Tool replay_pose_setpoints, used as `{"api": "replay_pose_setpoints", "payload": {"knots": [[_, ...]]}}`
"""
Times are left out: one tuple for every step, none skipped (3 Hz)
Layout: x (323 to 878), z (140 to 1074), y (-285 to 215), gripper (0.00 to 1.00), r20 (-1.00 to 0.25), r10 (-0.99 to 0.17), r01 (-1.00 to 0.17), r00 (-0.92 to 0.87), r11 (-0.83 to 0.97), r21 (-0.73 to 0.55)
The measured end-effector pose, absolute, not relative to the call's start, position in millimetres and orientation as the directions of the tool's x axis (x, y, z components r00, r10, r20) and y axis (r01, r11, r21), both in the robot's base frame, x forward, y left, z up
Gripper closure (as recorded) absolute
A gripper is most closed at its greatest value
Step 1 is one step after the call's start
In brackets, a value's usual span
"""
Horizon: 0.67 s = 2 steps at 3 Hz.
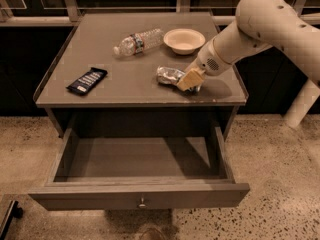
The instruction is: Place redbull can into top drawer
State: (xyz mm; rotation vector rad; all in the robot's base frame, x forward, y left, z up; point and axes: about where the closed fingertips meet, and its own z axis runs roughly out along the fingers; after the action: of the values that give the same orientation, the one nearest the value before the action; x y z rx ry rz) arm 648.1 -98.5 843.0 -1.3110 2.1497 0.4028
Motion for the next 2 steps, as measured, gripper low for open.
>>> {"api": "replay_pose_setpoints", "payload": {"knots": [[647.4, 847.2, -94.6, 1.00, -0.631, -0.705, -0.896, -0.324, 0.442, -0.034], [624.8, 871.0, -93.8, 1.00, -0.703, -0.664, -0.925, -0.254, 0.379, -0.023]]}}
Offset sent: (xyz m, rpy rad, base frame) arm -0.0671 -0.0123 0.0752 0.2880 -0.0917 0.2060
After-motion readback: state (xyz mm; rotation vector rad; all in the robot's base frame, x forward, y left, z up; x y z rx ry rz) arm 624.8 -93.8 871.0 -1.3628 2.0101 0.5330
